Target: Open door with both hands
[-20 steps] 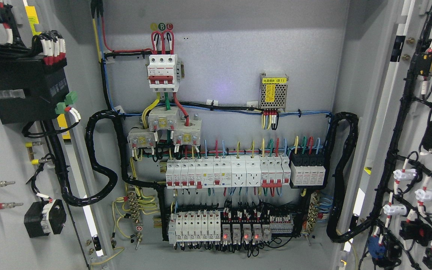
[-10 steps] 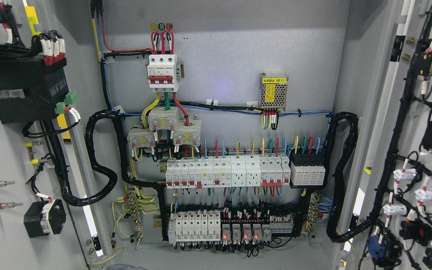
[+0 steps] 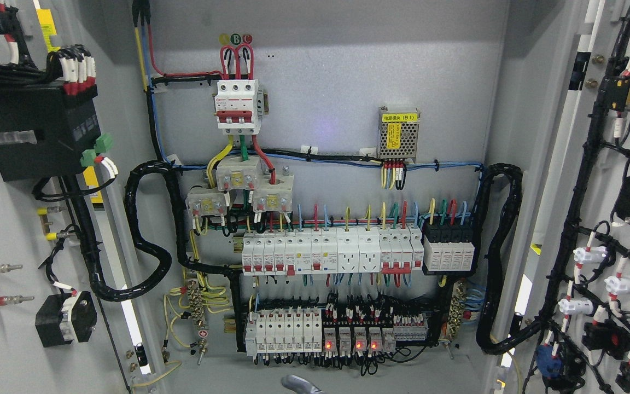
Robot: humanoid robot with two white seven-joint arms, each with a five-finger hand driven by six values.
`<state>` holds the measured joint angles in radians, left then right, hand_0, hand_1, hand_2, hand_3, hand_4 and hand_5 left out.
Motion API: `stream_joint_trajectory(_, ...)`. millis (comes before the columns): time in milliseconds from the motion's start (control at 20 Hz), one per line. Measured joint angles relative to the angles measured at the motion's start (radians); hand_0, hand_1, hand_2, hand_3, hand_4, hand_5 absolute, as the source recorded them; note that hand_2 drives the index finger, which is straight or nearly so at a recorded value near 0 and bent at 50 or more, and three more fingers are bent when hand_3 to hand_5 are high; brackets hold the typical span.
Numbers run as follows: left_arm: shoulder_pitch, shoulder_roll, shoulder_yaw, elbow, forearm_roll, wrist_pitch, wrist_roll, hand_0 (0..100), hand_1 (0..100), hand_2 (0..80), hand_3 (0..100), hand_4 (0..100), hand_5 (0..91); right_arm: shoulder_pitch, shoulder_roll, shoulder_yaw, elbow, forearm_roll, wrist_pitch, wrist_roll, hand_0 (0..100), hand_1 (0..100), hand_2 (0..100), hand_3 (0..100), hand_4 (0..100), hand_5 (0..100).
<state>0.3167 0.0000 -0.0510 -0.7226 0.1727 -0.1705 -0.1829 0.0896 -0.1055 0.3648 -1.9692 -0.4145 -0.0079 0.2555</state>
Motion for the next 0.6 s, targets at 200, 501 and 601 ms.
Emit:
stream_joint_trajectory(200,0.044,0.009,-0.015,-0.247,0.001,-0.031,-0.003,0,0,0.0,0,0,0.0,0.123,-0.041,-0.078,-0.033,-0.001,-0.153,-0.003,20,12,0,0,0,0)
stream_joint_trajectory(501,0.082,0.027,-0.057,-0.546,0.0,-0.183,0.001,0,0,0.0,0,0,0.0,0.257,-0.092,-0.204,-0.065,-0.004,-0.274,-0.01,20,12,0,0,0,0)
stream_joint_trajectory(601,0.091,0.033,-0.073,-0.617,-0.001,-0.23,0.0,0,0,0.0,0,0,0.0,0.279,-0.104,-0.247,-0.073,-0.006,-0.297,-0.004,20,12,0,0,0,0)
